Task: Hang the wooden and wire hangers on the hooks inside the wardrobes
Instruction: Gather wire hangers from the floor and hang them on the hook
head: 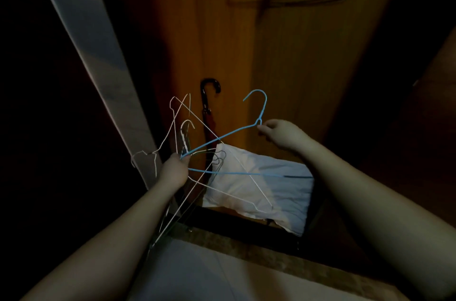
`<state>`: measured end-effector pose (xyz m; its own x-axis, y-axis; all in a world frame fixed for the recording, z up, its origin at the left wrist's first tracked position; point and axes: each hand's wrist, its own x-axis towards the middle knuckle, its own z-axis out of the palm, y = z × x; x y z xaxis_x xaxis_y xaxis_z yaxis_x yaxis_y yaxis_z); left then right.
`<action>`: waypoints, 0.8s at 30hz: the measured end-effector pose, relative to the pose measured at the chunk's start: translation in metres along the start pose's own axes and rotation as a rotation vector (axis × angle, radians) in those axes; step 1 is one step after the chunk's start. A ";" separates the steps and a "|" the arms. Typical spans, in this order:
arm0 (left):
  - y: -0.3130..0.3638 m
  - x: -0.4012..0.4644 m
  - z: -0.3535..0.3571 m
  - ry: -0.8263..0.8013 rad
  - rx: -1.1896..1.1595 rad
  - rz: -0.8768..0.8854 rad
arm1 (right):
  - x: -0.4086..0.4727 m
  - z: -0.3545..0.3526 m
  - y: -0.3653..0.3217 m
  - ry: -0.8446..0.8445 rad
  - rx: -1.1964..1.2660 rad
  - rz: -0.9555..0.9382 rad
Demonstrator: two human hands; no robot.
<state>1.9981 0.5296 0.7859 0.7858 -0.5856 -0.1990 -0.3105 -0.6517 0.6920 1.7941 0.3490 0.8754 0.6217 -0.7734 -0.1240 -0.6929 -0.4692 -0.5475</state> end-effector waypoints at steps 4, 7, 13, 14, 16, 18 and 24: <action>0.017 0.007 -0.005 -0.040 -0.100 0.049 | 0.002 -0.030 0.007 0.154 0.014 -0.080; 0.040 0.011 -0.009 -0.048 -0.134 0.092 | 0.006 -0.064 0.009 0.213 0.016 -0.145; 0.081 0.039 -0.014 -0.033 -0.184 0.099 | 0.030 -0.133 0.023 0.320 0.183 -0.176; 0.089 0.047 -0.013 -0.031 -0.180 0.100 | 0.037 -0.144 0.025 0.325 0.207 -0.182; 0.108 0.063 -0.011 -0.032 -0.162 0.103 | 0.051 -0.162 0.029 0.345 0.242 -0.200; 0.129 0.079 -0.009 -0.016 -0.124 0.105 | 0.067 -0.180 0.029 0.364 0.272 -0.219; 0.191 0.126 -0.004 0.020 -0.084 0.099 | 0.134 -0.223 0.024 0.432 0.283 -0.263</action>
<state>2.0398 0.3331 0.8960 0.7639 -0.6352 -0.1136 -0.3417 -0.5476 0.7638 1.7790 0.1393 1.0297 0.5131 -0.7781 0.3623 -0.3737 -0.5825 -0.7218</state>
